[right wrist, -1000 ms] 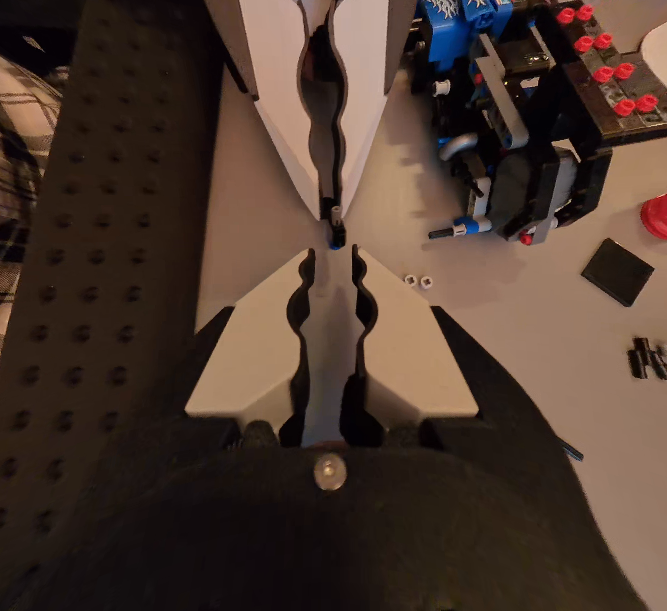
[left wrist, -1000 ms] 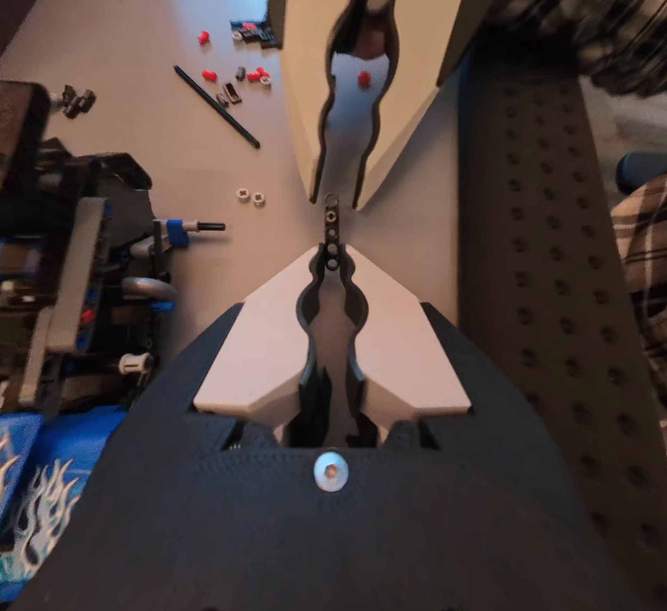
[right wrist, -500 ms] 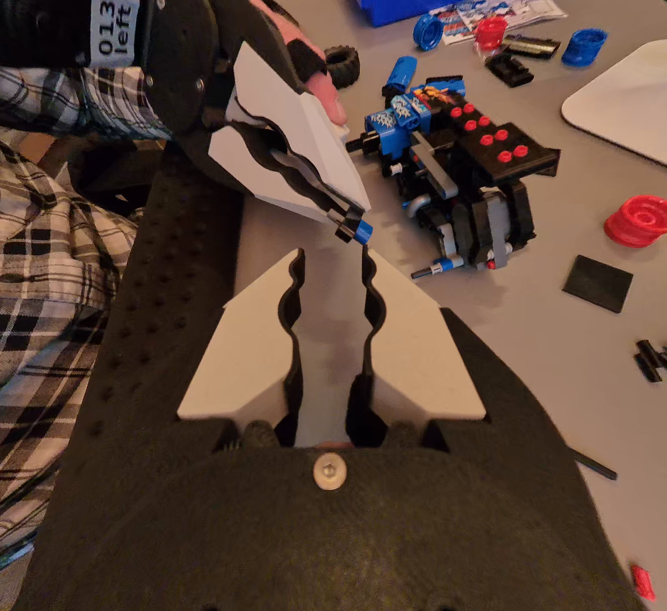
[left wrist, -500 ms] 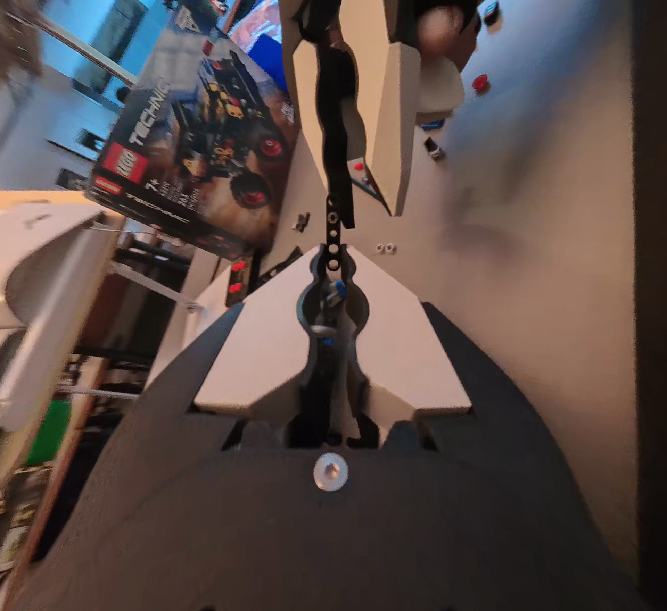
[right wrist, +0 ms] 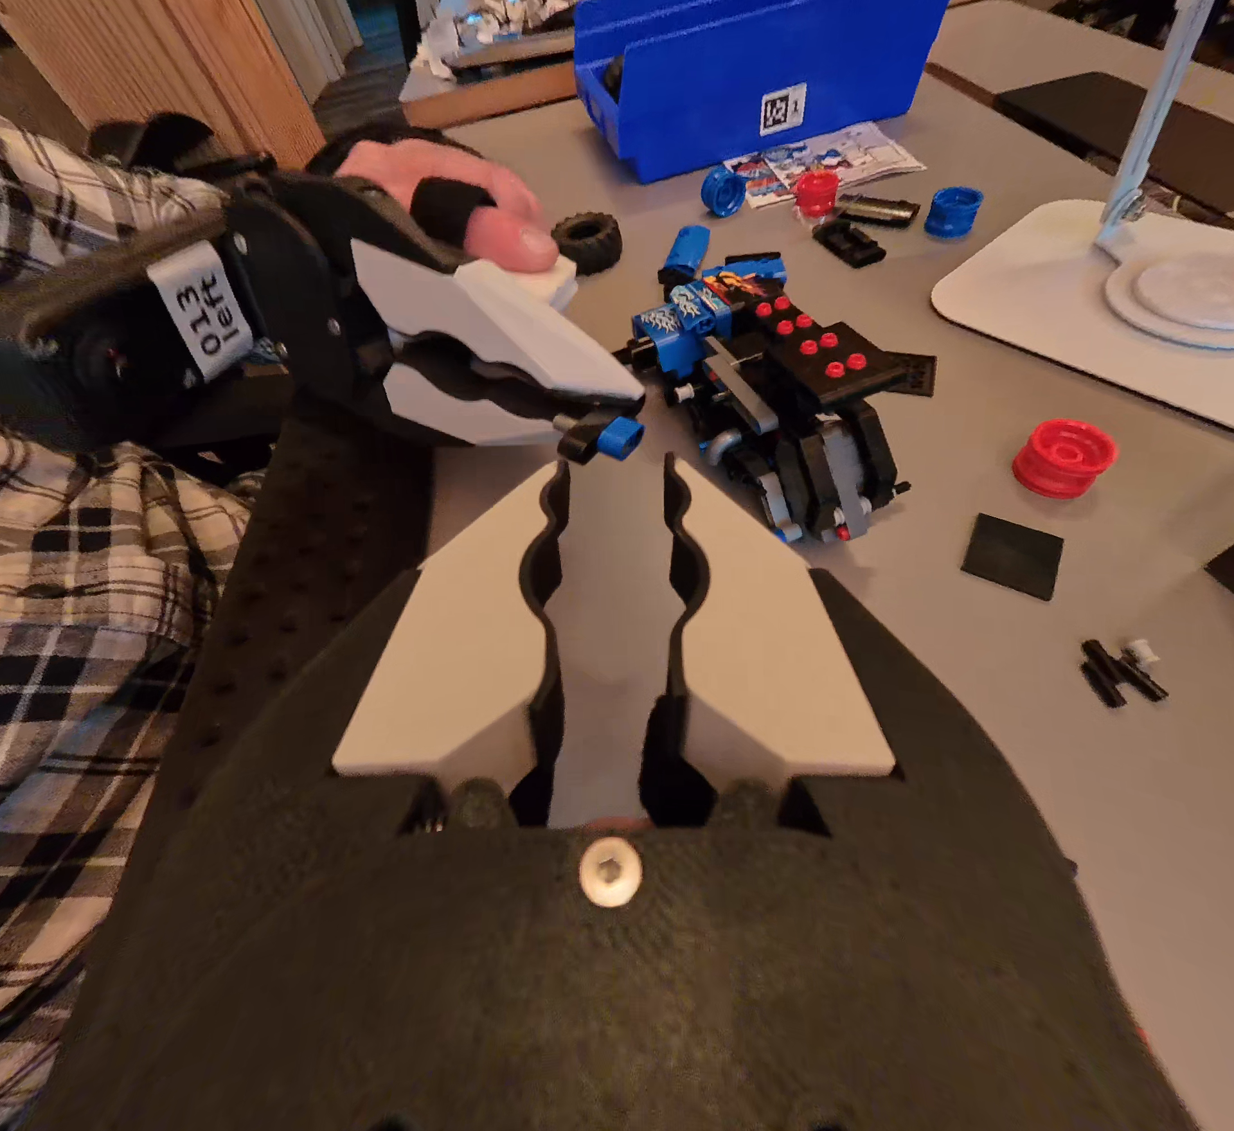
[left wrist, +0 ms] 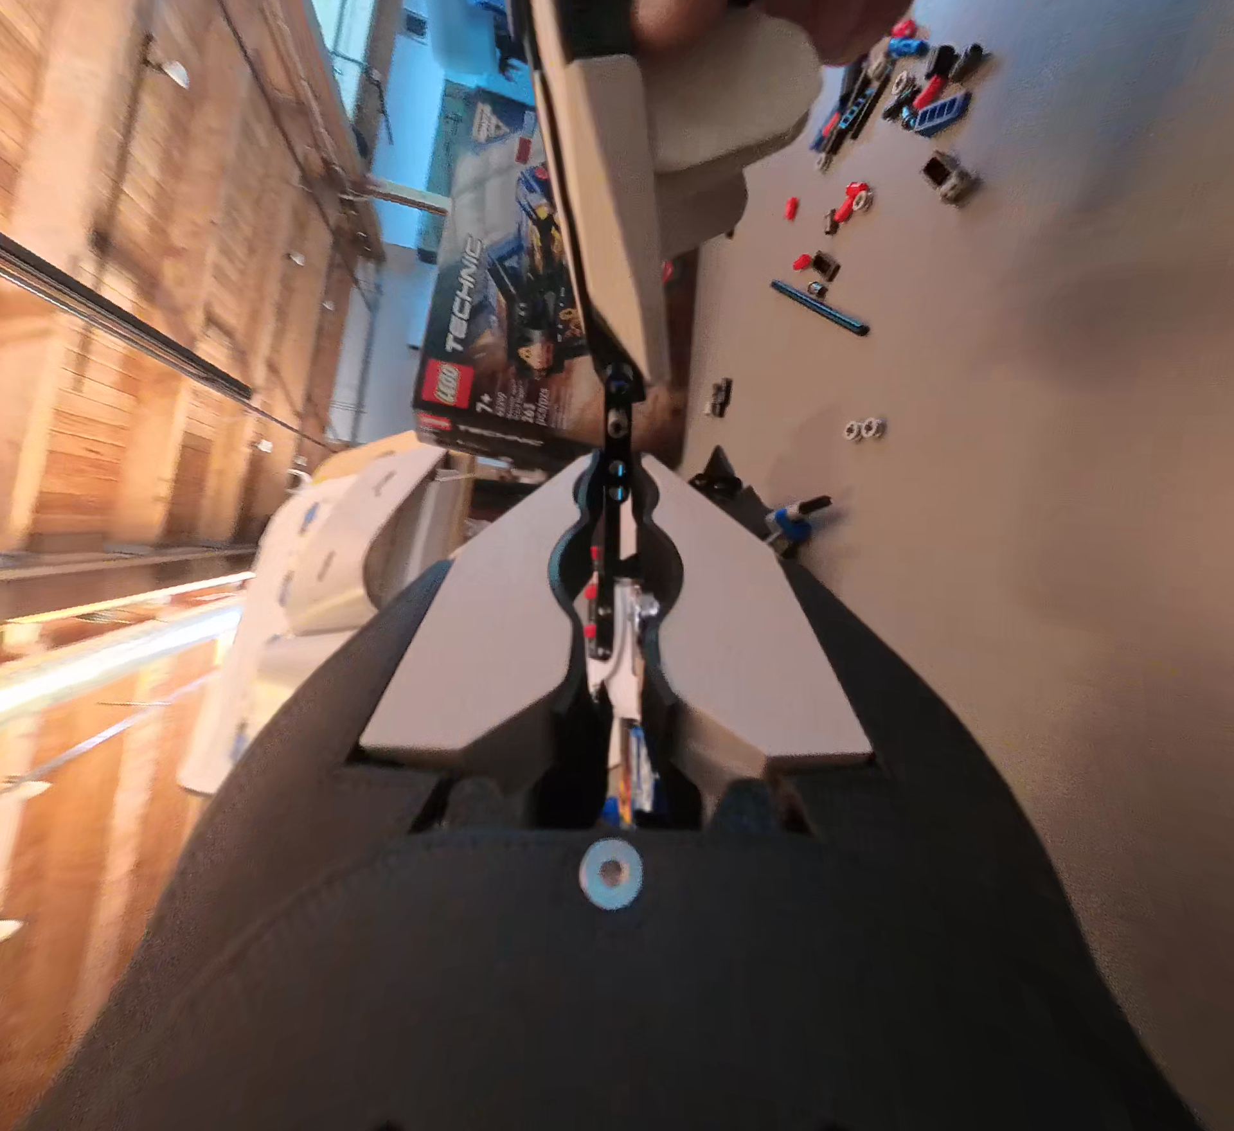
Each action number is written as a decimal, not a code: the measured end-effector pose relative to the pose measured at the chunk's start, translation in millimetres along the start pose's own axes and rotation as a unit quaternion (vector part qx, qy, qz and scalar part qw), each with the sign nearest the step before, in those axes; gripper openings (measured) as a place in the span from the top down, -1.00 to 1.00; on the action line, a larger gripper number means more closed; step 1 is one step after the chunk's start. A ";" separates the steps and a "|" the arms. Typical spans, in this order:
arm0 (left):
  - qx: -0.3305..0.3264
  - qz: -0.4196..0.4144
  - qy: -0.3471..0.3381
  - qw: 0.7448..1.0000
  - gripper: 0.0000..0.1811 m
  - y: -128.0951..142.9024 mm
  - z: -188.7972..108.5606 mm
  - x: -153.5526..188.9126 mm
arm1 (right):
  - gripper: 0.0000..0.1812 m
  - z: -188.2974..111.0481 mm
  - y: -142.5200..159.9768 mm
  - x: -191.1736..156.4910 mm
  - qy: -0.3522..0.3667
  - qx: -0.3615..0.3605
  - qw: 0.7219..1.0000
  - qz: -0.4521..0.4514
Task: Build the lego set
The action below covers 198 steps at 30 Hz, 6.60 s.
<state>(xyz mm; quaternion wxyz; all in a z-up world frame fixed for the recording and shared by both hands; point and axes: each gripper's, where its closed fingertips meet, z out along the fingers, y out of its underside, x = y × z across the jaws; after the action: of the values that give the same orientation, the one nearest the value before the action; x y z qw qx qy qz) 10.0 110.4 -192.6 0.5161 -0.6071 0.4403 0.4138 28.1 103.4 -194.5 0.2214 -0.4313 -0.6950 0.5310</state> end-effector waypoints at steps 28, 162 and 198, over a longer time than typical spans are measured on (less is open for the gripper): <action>0.001 -0.056 0.028 0.998 0.91 -0.5 8.3 7.1 | 0.80 1.1 -1.0 -3.8 0.020 -0.006 0.998 -0.062; 0.007 -0.128 0.272 0.954 0.93 -18.9 10.8 101.7 | 0.88 -122.8 125.9 66.2 0.179 -0.274 0.941 -0.082; 0.013 -0.149 0.282 0.948 0.94 -22.3 11.2 99.7 | 0.87 -93.0 133.2 52.6 0.143 -0.296 0.944 0.029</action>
<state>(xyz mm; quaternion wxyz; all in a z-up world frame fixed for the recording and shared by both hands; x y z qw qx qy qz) 57.8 112.5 -283.5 0.4342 -0.7513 0.4774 0.1381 120.0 206.7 -294.7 0.1651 -0.5686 -0.7690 0.2408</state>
